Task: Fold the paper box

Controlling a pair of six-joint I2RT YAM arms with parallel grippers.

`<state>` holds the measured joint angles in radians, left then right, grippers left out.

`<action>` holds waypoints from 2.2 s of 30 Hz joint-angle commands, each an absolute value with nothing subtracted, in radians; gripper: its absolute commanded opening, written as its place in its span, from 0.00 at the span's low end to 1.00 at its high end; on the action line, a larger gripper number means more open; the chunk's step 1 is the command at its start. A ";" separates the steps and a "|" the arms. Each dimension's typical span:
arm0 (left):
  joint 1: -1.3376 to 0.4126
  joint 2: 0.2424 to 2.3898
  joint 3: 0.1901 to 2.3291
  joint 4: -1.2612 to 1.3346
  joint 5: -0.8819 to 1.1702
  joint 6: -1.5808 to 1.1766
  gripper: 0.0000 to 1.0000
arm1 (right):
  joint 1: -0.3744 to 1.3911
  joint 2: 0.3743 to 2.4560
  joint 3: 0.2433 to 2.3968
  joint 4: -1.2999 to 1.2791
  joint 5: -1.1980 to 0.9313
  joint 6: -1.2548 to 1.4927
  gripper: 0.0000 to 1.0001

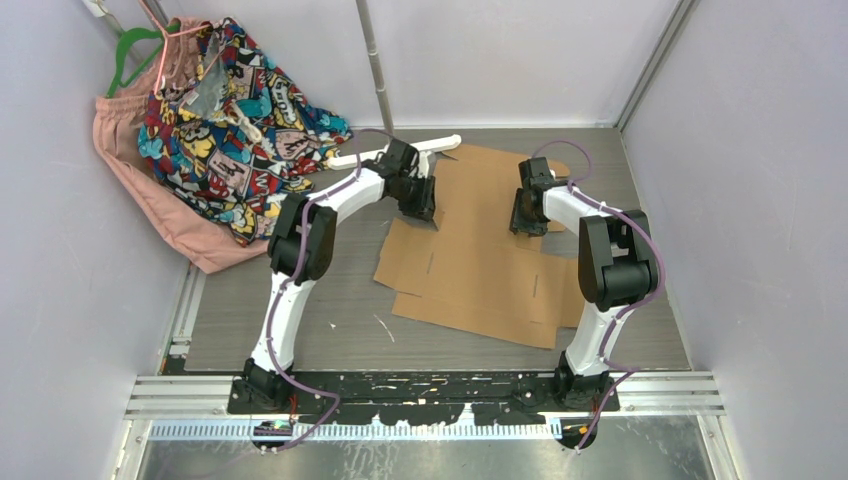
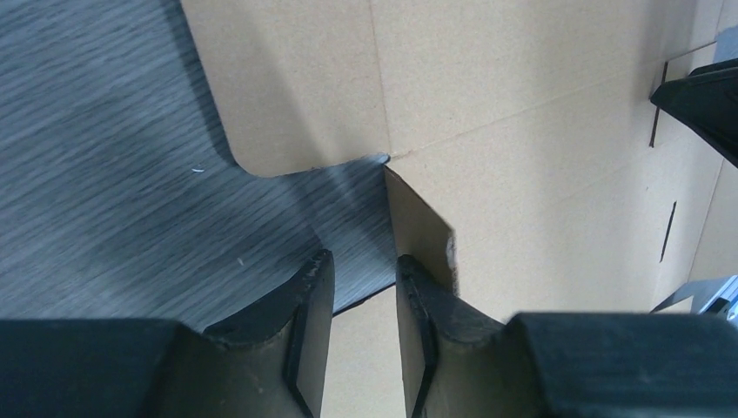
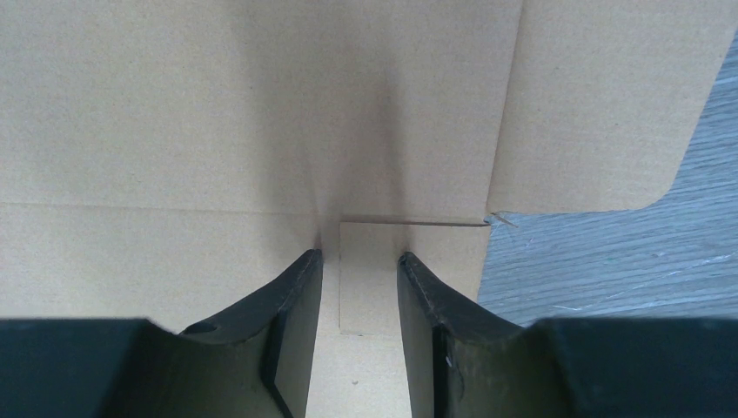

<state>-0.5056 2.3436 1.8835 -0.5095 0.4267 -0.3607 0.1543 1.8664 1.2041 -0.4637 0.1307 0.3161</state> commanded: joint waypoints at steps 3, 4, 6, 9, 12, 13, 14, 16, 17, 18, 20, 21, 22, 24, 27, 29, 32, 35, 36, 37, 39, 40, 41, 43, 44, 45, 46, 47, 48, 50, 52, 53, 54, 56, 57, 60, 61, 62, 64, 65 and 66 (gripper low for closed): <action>-0.527 2.267 1.896 -0.486 0.433 -0.367 0.34 | 0.169 1.885 1.167 -0.505 0.072 0.336 0.43; -0.530 2.266 1.899 -0.489 0.433 -0.368 0.34 | 0.169 1.885 1.167 -0.503 0.071 0.336 0.43; -0.534 2.264 1.903 -0.492 0.430 -0.367 0.34 | 0.169 1.885 1.165 -0.502 0.071 0.336 0.43; -0.539 2.255 1.903 -0.498 0.425 -0.362 0.34 | 0.169 1.885 1.164 -0.502 0.071 0.335 0.43; -0.544 2.248 1.907 -0.502 0.420 -0.361 0.35 | 0.168 1.885 1.162 -0.499 0.069 0.335 0.43; -0.545 2.246 1.912 -0.506 0.419 -0.361 0.35 | 0.169 1.885 1.162 -0.500 0.069 0.337 0.43; -0.546 2.246 1.917 -0.510 0.418 -0.360 0.35 | 0.169 1.886 1.163 -0.499 0.070 0.337 0.43; -0.551 2.246 1.926 -0.515 0.418 -0.359 0.37 | 0.169 1.886 1.162 -0.497 0.068 0.337 0.43; -0.554 2.245 1.929 -0.517 0.417 -0.359 0.37 | 0.169 1.887 1.161 -0.498 0.070 0.337 0.43; -0.557 2.246 1.934 -0.518 0.417 -0.359 0.38 | 0.168 1.886 1.161 -0.498 0.069 0.337 0.43; -0.562 2.251 1.946 -0.523 0.417 -0.360 0.40 | 0.168 1.887 1.159 -0.497 0.069 0.337 0.43; -0.565 2.254 1.953 -0.525 0.416 -0.360 0.40 | 0.169 1.887 1.159 -0.495 0.069 0.337 0.43; -0.568 2.258 1.959 -0.529 0.416 -0.360 0.41 | 0.168 1.887 1.160 -0.496 0.069 0.337 0.43; -0.574 2.267 1.973 -0.535 0.413 -0.360 0.41 | 0.168 1.887 1.158 -0.496 0.068 0.338 0.43; -0.583 2.281 1.992 -0.542 0.411 -0.362 0.42 | 0.167 1.887 1.158 -0.494 0.068 0.336 0.43; -0.587 2.289 2.000 -0.543 0.406 -0.363 0.42 | 0.169 1.887 1.158 -0.496 0.068 0.335 0.43; -0.594 2.305 2.016 -0.551 0.401 -0.364 0.43 | 0.168 1.887 1.155 -0.493 0.069 0.333 0.43; -0.600 2.319 2.029 -0.556 0.396 -0.364 0.43 | 0.168 1.888 1.154 -0.490 0.068 0.331 0.43; -0.601 2.323 2.035 -0.557 0.396 -0.364 0.44 | 0.168 1.889 1.153 -0.491 0.067 0.332 0.43; -0.604 2.332 2.041 -0.560 0.395 -0.363 0.44 | 0.168 1.890 1.153 -0.488 0.065 0.333 0.43; -0.607 2.343 2.050 -0.563 0.394 -0.362 0.44 | 0.168 1.890 1.152 -0.486 0.064 0.332 0.43; -0.609 2.348 2.053 -0.567 0.394 -0.362 0.44 | 0.168 1.890 1.152 -0.486 0.064 0.331 0.43; -0.611 2.354 2.058 -0.569 0.394 -0.362 0.44 | 0.169 1.891 1.150 -0.486 0.064 0.331 0.43; -0.615 2.359 2.059 -0.570 0.393 -0.364 0.44 | 0.168 1.891 1.150 -0.484 0.064 0.331 0.43; -0.617 2.360 2.059 -0.569 0.392 -0.364 0.44 | 0.169 1.891 1.151 -0.483 0.063 0.331 0.43; -0.619 2.360 2.060 -0.567 0.392 -0.365 0.44 | 0.169 1.892 1.151 -0.483 0.063 0.330 0.43; -0.621 2.362 2.061 -0.566 0.391 -0.365 0.44 | 0.169 1.893 1.152 -0.484 0.064 0.330 0.43; -0.623 2.366 2.065 -0.568 0.389 -0.365 0.44 | 0.168 1.893 1.153 -0.486 0.064 0.330 0.43; -0.625 2.369 2.071 -0.570 0.388 -0.365 0.44 | 0.169 1.893 1.152 -0.486 0.063 0.330 0.43; -0.626 2.380 2.079 -0.578 0.383 -0.362 0.46 | 0.168 1.893 1.151 -0.486 0.063 0.330 0.43; -0.628 2.389 2.083 -0.584 0.376 -0.362 0.49 | 0.168 1.892 1.152 -0.486 0.062 0.330 0.43; -0.629 2.390 2.082 -0.583 0.375 -0.362 0.50 | 0.168 1.892 1.152 -0.485 0.063 0.330 0.43; -0.631 2.393 2.082 -0.582 0.372 -0.362 0.51 | 0.169 1.891 1.152 -0.486 0.063 0.329 0.43; -0.636 2.397 2.083 -0.577 0.369 -0.362 0.52 | 0.168 1.891 1.153 -0.486 0.062 0.328 0.43; -0.638 2.401 2.087 -0.577 0.368 -0.362 0.52 | 0.169 1.893 1.155 -0.487 0.062 0.328 0.43; -0.644 2.421 2.110 -0.587 0.364 -0.362 0.53 | 0.168 1.892 1.157 -0.492 0.062 0.327 0.43; -0.646 2.427 2.117 -0.590 0.364 -0.362 0.54 | 0.169 1.891 1.159 -0.492 0.062 0.325 0.43; -0.649 2.433 2.124 -0.592 0.361 -0.361 0.54 | 0.168 1.891 1.158 -0.492 0.063 0.325 0.43; -0.654 2.440 2.134 -0.595 0.355 -0.360 0.58 | 0.169 1.892 1.162 -0.493 0.063 0.324 0.43; -0.656 2.442 2.137 -0.596 0.351 -0.359 0.63 | 0.168 1.892 1.163 -0.495 0.063 0.325 0.43; -0.660 2.445 2.140 -0.599 0.346 -0.357 0.66 | 0.168 1.893 1.162 -0.494 0.062 0.324 0.43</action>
